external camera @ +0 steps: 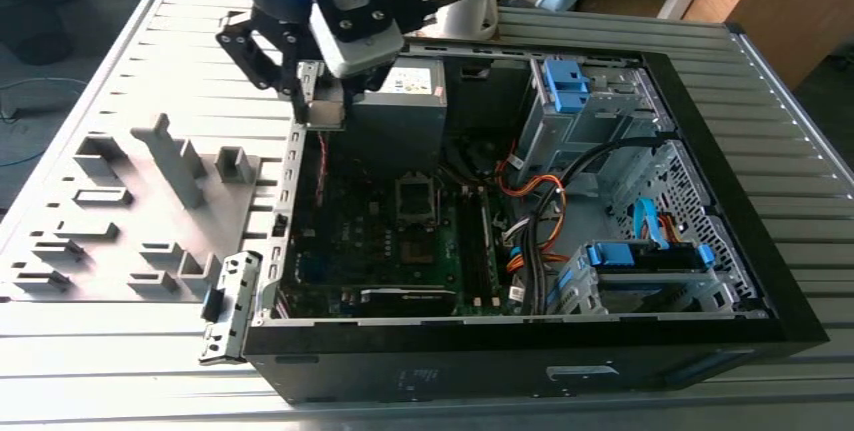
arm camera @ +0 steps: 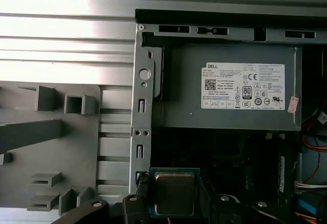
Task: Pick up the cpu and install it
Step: 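Pick up the cpu and move it towards the insertion slot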
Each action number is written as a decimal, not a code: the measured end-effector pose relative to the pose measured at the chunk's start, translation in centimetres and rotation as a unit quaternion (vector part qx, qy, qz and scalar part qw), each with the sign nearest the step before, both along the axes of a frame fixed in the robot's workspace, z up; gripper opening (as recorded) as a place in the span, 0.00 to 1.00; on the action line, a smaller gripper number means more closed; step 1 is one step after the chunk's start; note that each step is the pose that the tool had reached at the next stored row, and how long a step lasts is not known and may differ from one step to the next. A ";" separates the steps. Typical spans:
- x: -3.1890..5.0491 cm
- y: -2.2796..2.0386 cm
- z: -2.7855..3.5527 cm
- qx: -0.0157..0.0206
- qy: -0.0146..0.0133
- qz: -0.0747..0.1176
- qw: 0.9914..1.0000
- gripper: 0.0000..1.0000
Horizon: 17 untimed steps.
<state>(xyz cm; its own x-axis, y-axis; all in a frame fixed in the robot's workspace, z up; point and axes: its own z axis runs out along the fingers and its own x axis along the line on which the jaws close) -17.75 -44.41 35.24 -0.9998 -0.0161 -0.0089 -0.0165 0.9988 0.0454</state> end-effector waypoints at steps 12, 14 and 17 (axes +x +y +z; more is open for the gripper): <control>4.29 0.00 -0.10 0.000 0.000 0.000 1.000 0.47; 5.07 0.00 -0.12 0.000 0.000 0.000 1.000 0.47; 6.19 0.00 -0.15 0.000 0.000 0.000 1.000 0.47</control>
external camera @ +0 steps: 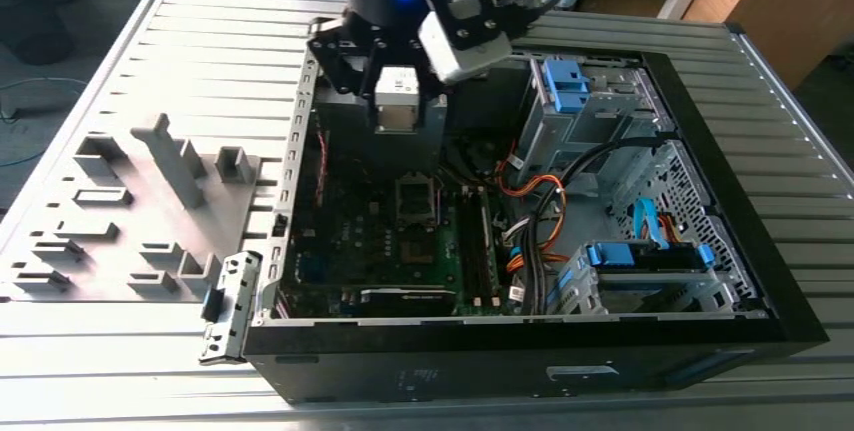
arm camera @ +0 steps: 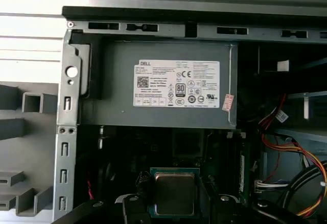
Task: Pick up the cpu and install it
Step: 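Pick up the cpu and move it towards the insertion slot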
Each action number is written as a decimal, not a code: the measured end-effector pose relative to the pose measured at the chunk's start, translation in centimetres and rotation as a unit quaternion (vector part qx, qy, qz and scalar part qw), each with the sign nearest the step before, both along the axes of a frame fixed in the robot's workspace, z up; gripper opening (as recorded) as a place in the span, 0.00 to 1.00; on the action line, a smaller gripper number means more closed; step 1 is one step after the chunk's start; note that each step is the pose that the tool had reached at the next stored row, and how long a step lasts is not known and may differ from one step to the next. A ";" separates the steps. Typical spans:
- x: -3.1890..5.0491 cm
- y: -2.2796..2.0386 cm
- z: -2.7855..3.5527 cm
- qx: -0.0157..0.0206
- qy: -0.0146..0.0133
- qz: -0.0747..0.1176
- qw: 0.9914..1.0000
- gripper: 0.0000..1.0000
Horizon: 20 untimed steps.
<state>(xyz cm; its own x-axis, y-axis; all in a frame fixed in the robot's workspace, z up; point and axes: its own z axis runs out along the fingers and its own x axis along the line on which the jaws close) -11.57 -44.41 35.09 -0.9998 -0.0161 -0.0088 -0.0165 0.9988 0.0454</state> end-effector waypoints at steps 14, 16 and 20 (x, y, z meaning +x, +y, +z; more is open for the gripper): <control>3.68 0.00 -0.17 0.000 0.000 0.000 1.000 0.47; 3.69 0.00 -0.18 0.000 0.000 0.000 1.000 0.47; 3.69 -0.01 -0.32 0.000 0.000 0.000 1.000 0.47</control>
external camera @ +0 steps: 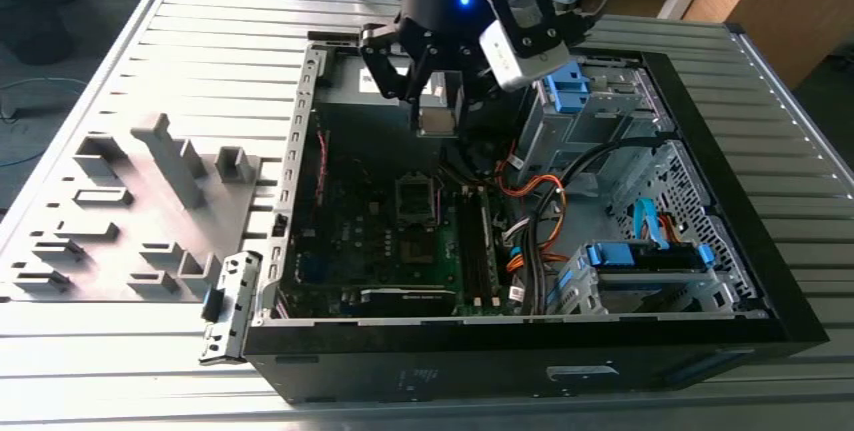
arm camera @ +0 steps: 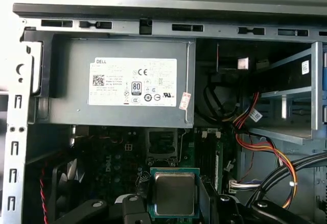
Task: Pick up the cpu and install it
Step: 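Pick up the cpu and move it towards the insertion slot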
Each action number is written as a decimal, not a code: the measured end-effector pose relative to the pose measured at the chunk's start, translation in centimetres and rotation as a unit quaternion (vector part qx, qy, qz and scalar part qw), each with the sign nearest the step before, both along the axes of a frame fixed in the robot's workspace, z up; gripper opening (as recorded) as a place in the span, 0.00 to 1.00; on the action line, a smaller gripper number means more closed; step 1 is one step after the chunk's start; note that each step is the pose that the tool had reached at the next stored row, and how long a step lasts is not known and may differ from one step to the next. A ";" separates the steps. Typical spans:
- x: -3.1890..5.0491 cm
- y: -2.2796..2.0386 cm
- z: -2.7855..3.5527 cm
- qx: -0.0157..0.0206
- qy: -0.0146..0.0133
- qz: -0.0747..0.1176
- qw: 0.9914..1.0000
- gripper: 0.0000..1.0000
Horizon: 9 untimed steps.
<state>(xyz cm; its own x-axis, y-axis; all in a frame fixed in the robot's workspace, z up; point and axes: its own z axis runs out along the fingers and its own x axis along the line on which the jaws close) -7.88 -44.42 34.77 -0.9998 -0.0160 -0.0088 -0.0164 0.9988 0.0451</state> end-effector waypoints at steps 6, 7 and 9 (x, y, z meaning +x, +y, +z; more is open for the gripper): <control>0.00 -0.26 -0.40 -0.001 0.000 0.000 1.000 0.47; 0.00 -0.29 -0.51 -0.001 0.000 0.000 1.000 0.47; 0.01 -0.45 -0.80 -0.001 0.000 0.000 1.000 0.47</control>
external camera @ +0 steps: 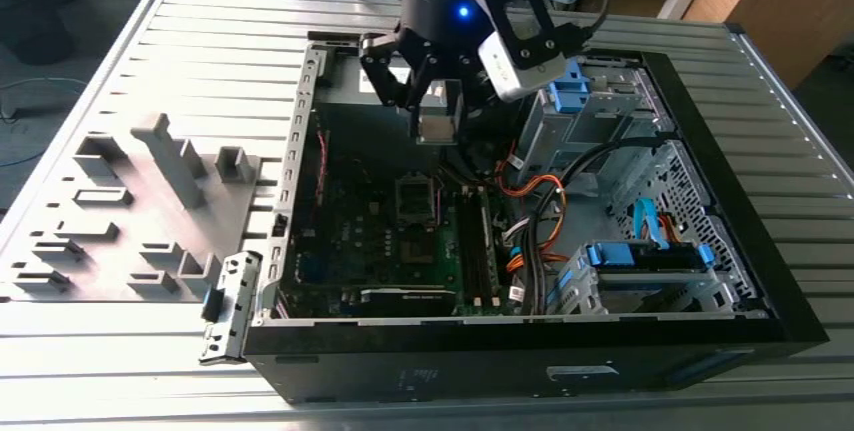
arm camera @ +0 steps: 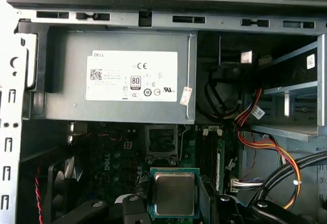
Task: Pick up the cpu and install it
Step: 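Pick up the cpu and move it towards the insertion slot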
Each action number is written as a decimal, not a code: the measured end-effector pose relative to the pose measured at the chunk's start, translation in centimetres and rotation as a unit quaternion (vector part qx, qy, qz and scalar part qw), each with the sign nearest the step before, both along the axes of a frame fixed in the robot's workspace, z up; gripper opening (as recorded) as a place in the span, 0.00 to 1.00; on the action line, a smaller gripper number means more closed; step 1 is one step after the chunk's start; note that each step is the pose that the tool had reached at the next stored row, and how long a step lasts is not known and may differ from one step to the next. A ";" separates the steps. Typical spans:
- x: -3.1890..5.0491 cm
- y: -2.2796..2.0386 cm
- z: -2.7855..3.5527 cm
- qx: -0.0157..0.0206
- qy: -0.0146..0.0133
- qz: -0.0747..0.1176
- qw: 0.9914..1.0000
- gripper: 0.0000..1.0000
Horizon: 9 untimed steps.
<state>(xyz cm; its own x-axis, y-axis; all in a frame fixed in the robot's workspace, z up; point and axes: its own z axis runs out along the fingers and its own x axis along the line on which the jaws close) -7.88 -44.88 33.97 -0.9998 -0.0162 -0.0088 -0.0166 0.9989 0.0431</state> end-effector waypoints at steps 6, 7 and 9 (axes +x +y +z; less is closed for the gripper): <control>-0.02 -0.40 -1.09 0.000 0.000 0.000 1.000 0.47; -0.03 -0.45 -1.29 0.000 0.000 0.000 1.000 0.47; -0.03 -0.53 -1.65 0.000 0.000 0.000 1.000 0.47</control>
<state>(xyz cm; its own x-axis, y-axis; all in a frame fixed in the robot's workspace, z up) -7.91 -45.40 32.32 -0.9998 -0.0161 -0.0088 -0.0165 0.9989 0.0432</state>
